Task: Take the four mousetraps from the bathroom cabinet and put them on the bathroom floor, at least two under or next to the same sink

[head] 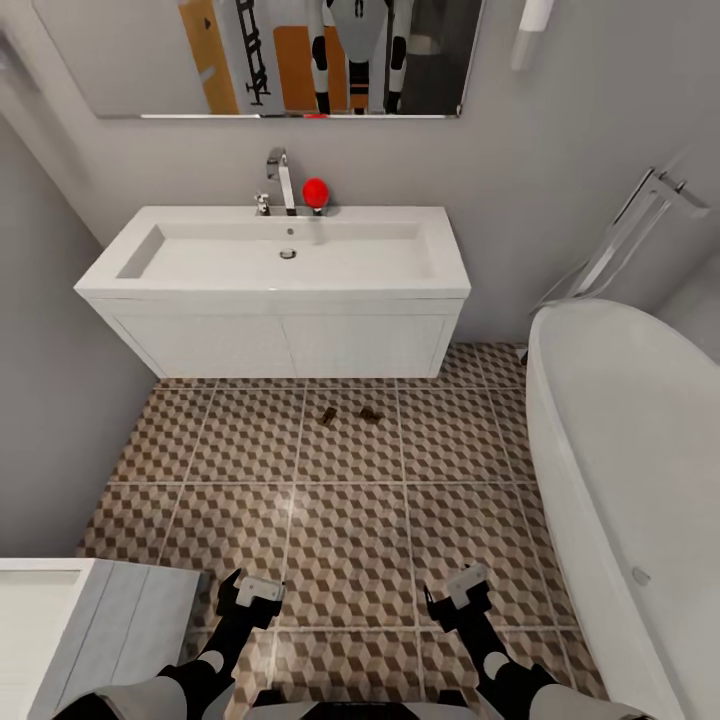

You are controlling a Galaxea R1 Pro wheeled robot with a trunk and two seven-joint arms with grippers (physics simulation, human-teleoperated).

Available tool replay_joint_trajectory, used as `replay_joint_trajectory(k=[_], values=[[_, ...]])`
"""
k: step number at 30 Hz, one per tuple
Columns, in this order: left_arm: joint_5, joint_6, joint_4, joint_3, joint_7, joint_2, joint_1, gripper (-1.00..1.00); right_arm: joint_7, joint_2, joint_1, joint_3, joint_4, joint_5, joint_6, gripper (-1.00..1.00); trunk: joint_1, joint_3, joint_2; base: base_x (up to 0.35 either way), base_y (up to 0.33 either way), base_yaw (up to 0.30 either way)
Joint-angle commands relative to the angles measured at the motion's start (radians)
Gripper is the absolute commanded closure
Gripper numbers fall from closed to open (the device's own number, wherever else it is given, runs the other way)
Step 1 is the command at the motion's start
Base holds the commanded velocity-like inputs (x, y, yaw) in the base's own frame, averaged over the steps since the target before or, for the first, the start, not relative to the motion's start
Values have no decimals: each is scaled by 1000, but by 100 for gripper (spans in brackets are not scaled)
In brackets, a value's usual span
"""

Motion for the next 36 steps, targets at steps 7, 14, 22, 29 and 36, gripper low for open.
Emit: replay_joint_trajectory(k=[7, 14, 22, 29, 36], values=[[4, -6, 4, -9, 4, -1, -1, -100, -11, 1, -1, 2, 2, 10, 0, -100, 0, -1, -1, 0, 0, 0], [4, -6, 4, -9, 4, -1, -1, -100, -12, 0, 0, 2, 2, 10, 0, -100, 0, -1, -1, 0, 0, 0], [4, -6, 4, -9, 4, -1, -1, -100, -12, 0, 10, 2, 2, 10, 0, -100, 0, -1, -1, 0, 0, 0], [4, -6, 4, -9, 4, -1, -1, -100, -12, 2, 12, 2, 2, 10, 0, -100, 0, -1, -1, 0, 0, 0], [4, -6, 4, -9, 4, -1, -1, -100, -12, 2, 13, 2, 2, 10, 0, -100, 0, -1, -1, 0, 0, 0]])
